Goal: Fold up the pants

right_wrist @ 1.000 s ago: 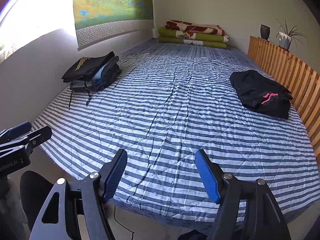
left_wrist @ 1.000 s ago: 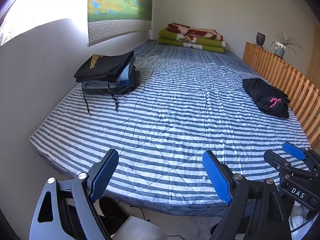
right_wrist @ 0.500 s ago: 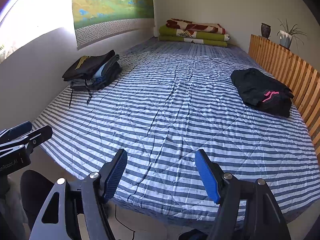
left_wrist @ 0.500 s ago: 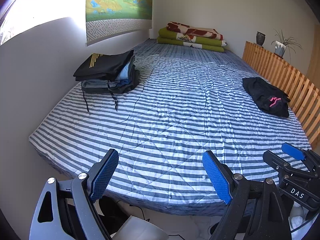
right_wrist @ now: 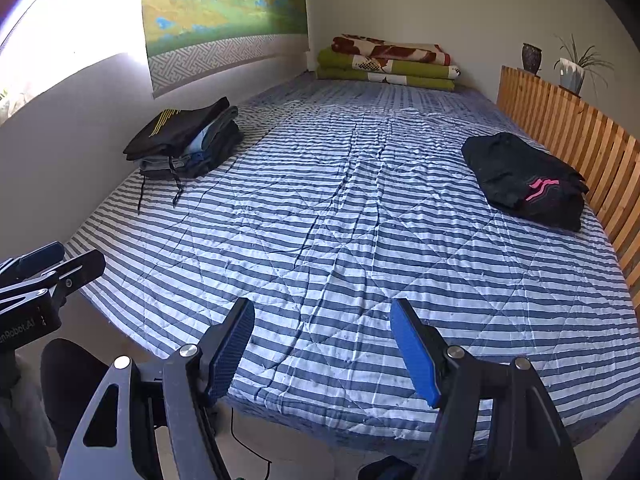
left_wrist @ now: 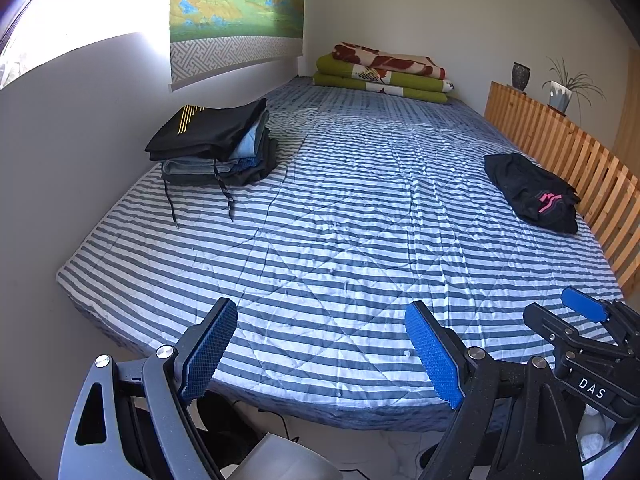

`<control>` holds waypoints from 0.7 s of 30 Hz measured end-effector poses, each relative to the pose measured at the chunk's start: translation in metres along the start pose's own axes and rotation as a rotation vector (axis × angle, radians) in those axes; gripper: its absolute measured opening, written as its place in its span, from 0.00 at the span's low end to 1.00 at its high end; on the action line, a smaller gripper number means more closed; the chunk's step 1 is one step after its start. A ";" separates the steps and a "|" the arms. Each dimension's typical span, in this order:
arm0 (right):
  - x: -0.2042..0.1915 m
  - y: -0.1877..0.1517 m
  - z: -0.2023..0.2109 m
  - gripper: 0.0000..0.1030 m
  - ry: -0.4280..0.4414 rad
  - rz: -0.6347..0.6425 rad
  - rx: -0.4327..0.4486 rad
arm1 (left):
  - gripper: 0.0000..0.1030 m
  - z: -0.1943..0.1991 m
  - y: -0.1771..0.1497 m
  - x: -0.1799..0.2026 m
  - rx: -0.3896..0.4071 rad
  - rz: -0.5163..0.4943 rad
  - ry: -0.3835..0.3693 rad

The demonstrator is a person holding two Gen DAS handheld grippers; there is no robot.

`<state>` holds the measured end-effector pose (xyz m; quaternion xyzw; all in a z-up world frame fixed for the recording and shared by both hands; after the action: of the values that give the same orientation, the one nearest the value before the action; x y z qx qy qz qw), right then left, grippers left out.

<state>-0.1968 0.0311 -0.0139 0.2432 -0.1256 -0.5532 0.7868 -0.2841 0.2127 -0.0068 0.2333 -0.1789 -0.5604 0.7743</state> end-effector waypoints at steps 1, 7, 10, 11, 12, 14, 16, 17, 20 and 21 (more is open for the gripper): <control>0.000 0.000 -0.001 0.65 0.000 -0.001 -0.002 | 0.86 -0.001 0.000 0.000 -0.001 0.001 0.000; 0.002 0.000 -0.004 0.65 0.000 -0.009 -0.011 | 0.86 -0.007 -0.001 0.001 -0.014 0.002 -0.005; 0.003 0.000 -0.005 0.65 0.000 -0.013 -0.014 | 0.86 -0.009 -0.001 0.002 -0.016 0.000 -0.008; 0.003 0.000 -0.005 0.65 0.000 -0.015 -0.016 | 0.86 -0.010 -0.001 0.003 -0.017 0.000 -0.009; 0.003 0.000 -0.006 0.65 0.000 -0.016 -0.017 | 0.86 -0.011 0.000 0.001 -0.018 -0.001 -0.010; 0.003 0.000 -0.008 0.65 -0.001 -0.017 -0.020 | 0.86 -0.013 0.000 0.001 -0.022 0.001 -0.013; 0.004 0.000 -0.009 0.65 0.000 -0.018 -0.024 | 0.86 -0.017 0.000 0.001 -0.029 0.005 -0.017; 0.004 0.000 -0.010 0.65 -0.001 -0.018 -0.026 | 0.86 -0.019 0.001 0.001 -0.031 0.006 -0.017; 0.006 0.000 -0.014 0.65 -0.005 -0.020 -0.034 | 0.86 -0.026 0.001 0.001 -0.043 0.007 -0.030; 0.007 0.000 -0.015 0.65 -0.007 -0.022 -0.037 | 0.86 -0.028 0.002 0.002 -0.045 0.004 -0.030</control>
<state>-0.1874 0.0287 -0.0272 0.2282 -0.1153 -0.5647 0.7847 -0.2670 0.2161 -0.0289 0.2072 -0.1781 -0.5663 0.7776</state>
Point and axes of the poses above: each gripper's, at about its wrist camera, not at the fingertips, and z roughly against the way its jaws point, x to its right, y to its top, the point moved 3 cm from there along -z, roughly the way its jaws point, and after that the axes turned 13 degrees about -x, right-handed, at the moved point
